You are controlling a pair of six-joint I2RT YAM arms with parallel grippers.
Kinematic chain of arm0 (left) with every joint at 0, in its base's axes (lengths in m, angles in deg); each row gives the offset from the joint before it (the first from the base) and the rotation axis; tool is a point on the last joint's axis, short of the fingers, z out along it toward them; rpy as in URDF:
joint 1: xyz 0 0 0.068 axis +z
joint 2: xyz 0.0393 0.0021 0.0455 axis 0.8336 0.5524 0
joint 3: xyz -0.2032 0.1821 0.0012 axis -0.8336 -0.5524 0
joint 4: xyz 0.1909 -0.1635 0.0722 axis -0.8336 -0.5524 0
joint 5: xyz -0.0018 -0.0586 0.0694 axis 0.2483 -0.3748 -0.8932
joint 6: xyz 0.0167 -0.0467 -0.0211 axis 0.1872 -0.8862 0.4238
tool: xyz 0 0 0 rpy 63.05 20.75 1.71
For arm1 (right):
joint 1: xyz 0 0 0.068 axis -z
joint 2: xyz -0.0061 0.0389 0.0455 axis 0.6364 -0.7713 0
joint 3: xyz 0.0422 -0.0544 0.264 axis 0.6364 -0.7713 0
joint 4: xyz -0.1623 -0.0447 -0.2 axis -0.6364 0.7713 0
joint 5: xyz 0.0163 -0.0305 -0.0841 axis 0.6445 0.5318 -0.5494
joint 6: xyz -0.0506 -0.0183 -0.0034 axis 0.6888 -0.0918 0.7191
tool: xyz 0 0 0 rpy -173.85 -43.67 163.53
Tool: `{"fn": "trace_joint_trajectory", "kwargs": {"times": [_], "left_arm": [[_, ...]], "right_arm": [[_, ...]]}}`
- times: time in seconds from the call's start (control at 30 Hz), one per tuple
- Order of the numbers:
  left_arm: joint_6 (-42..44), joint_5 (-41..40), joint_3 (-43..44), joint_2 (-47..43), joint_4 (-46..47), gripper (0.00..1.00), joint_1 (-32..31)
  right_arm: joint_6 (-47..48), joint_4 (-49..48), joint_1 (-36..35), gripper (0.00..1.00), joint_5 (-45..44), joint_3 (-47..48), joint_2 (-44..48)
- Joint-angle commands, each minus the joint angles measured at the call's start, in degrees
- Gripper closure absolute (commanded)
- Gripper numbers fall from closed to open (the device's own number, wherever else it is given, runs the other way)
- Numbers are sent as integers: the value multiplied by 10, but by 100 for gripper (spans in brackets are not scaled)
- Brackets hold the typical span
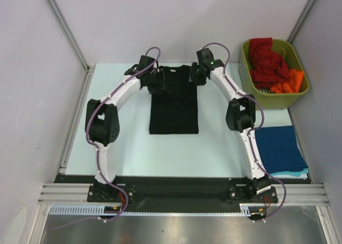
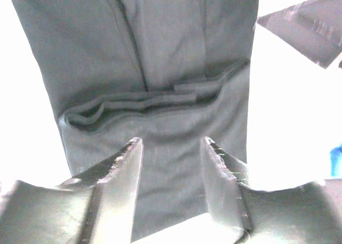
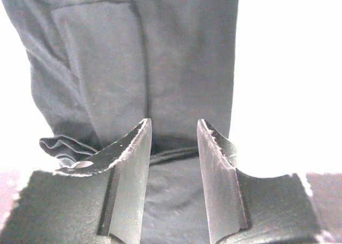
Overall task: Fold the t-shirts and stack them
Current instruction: Fold the tshirt
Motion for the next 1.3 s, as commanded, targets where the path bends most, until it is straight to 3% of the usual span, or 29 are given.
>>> {"fn": "trace_joint_trajectory", "kwargs": {"times": [0.0,0.1,0.13,0.27,0.33,0.5,0.77,1.0,1.13,1.23,1.27], "left_arm": [[15,19,-58,-72,21,50,1],[24,53,-111,-82,49,62,2],[28,73,-116,-80,53,63,2],[28,100,-141,-71,65,68,8],[17,114,-157,-60,90,71,14],[2,127,-155,-19,124,75,42],[69,101,-92,63,141,76,67],[58,89,-53,112,165,76,96],[61,74,51,168,106,76,96],[48,67,32,126,90,66,91],[46,54,14,72,97,62,86]], "right_arm": [[8,20,4,55,39,3,69],[20,13,16,56,94,-92,134],[18,3,21,60,114,-115,150],[7,-43,47,94,191,-260,197],[-6,-111,53,100,233,-319,216],[-41,-231,64,100,332,-407,185],[-60,-372,87,100,356,-395,91],[-32,-330,132,100,334,-366,50],[-3,-251,146,100,338,-298,14],[6,-212,144,100,327,-272,41],[13,-193,141,100,323,-262,50]]}}
